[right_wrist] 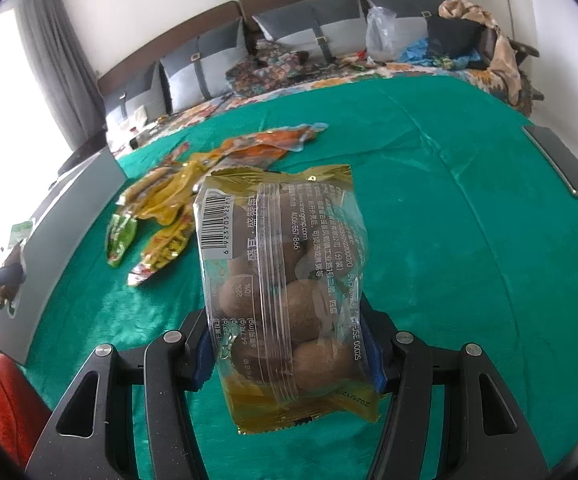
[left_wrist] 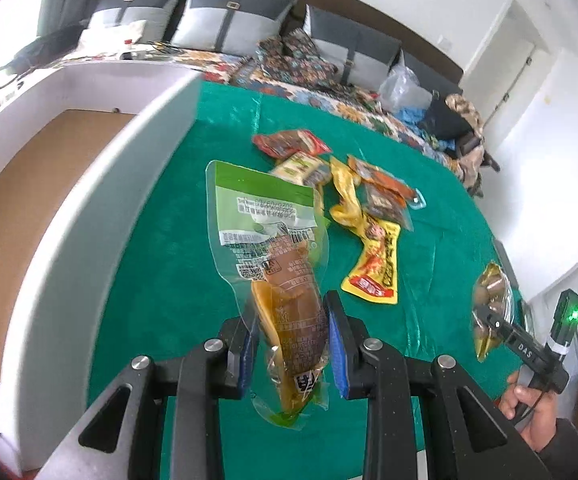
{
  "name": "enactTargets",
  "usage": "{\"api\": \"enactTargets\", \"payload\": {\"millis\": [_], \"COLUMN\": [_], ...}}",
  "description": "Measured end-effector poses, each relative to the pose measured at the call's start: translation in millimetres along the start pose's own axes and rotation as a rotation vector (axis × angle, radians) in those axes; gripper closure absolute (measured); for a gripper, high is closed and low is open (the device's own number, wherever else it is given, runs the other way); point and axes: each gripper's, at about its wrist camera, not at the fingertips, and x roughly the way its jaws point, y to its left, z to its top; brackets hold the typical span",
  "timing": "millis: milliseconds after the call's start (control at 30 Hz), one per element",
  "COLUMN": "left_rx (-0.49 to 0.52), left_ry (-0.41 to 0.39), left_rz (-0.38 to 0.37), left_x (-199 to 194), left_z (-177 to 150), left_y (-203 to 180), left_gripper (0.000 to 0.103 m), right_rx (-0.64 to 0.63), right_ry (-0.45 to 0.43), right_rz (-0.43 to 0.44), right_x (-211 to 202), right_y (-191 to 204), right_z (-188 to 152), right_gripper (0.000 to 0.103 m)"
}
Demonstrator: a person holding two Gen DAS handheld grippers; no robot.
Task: Organize snacks
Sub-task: 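Carry the meat pouch and egg bag over the white box with both tools, then open both tools to drop the egg bag and meat pouch into the box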
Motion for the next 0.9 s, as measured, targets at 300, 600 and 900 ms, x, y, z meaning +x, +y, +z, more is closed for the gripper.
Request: {"api": "enactTargets", "payload": {"millis": [300,600,900], "left_rx": [-0.142,-0.238,-0.261], "left_ry": [-0.131,-0.012,-0.180], "left_rz": [0.106,0.443,0.494], "left_x": [-83.4,-101.4,-114.3], "left_z": [35.7,40.5,29.8], "left_y": [113.4,225.7,207.6], "left_gripper": [0.073,0.036,0.019], "right_rx": [-0.168,-0.277,-0.189], "right_ry": [0.055,0.253,0.247], "right_rz": [0.218,0.654,0.598], "right_x": [6.3,67.2,91.3], "right_y": [147.4,411.5,404.9], "right_z": [39.6,89.6,92.4], "right_gripper": [0.042,0.033,0.025]}}
